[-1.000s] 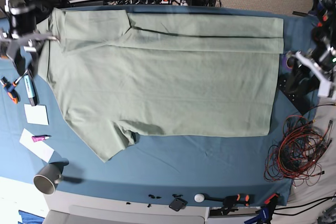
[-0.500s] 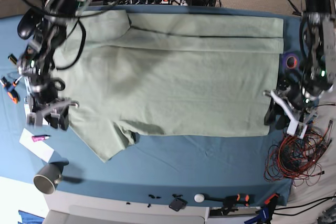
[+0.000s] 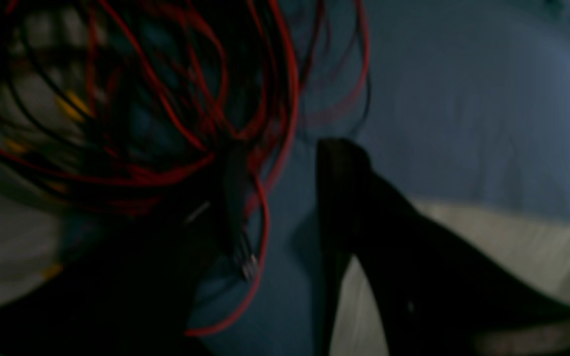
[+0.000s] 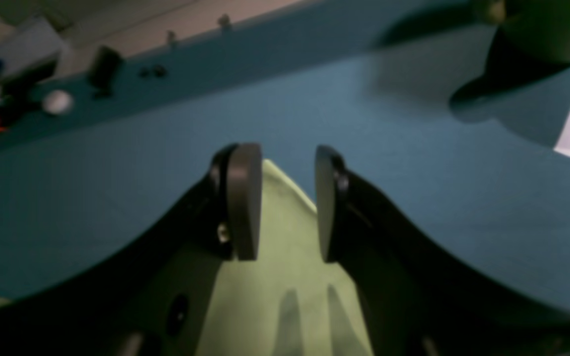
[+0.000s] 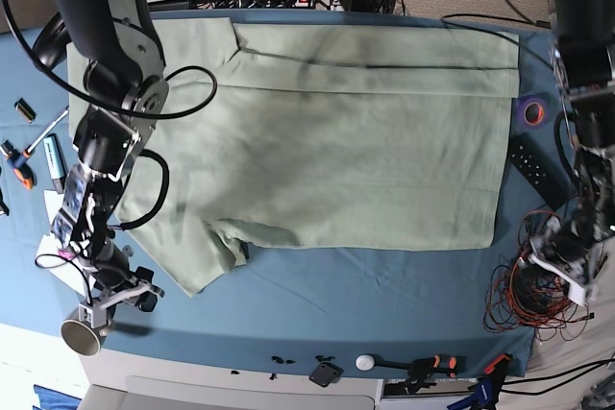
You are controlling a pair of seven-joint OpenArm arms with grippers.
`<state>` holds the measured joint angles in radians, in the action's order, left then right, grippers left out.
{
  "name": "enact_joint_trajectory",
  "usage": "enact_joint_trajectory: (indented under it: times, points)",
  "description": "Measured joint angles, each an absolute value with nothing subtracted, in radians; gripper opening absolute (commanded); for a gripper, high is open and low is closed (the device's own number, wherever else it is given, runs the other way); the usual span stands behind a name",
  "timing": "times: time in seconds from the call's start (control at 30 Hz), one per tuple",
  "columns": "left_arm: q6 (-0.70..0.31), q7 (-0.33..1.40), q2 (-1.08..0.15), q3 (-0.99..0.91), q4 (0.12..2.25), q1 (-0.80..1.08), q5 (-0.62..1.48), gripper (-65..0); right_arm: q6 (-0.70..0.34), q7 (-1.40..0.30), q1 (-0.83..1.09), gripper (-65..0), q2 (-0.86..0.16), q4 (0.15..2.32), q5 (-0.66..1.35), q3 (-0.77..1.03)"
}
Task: Fold the T-shirt properly
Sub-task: 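Move both grippers down to the shirt's side edges near the hem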
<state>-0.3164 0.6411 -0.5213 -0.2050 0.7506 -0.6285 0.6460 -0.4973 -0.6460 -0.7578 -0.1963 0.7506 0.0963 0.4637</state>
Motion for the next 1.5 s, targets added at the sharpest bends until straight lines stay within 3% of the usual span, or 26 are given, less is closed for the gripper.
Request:
enact_joint_trajectory:
  times: [0.13,0.43,0.73,1.2,1.5]
  points:
    - [-0.372,0.661,-0.528,-0.3,0.741,-0.635,0.645,-40.5,-0.442,-0.651,-0.756,-46.2,-0.208,0.74,0.002,0.464]
    - [-0.394,0.705,-0.532,-0.295,0.738,-0.629,0.677,-40.5,-0.442,-0.655,-0.756,-46.2,-0.327,0.55,-0.003,0.368]
    - [-0.414,0.725,-0.527,-0.274,0.738,-0.629,0.682,-40.5,-0.445,-0.653,-0.754,-46.2,-0.329,0.487,0.0,0.245]
    - [-0.439,0.736,-0.527,-0.274,0.738,-0.627,0.686,-40.5,-0.446,-0.562,-0.68,-46.2,-0.336,0.506,0.08,0.243]
    - [-0.439,0.734,-0.527,-0.274,0.738,-0.577,0.701,-40.5,-0.548,-0.514,-0.643,-46.1,-0.343,0.511,0.125,0.244]
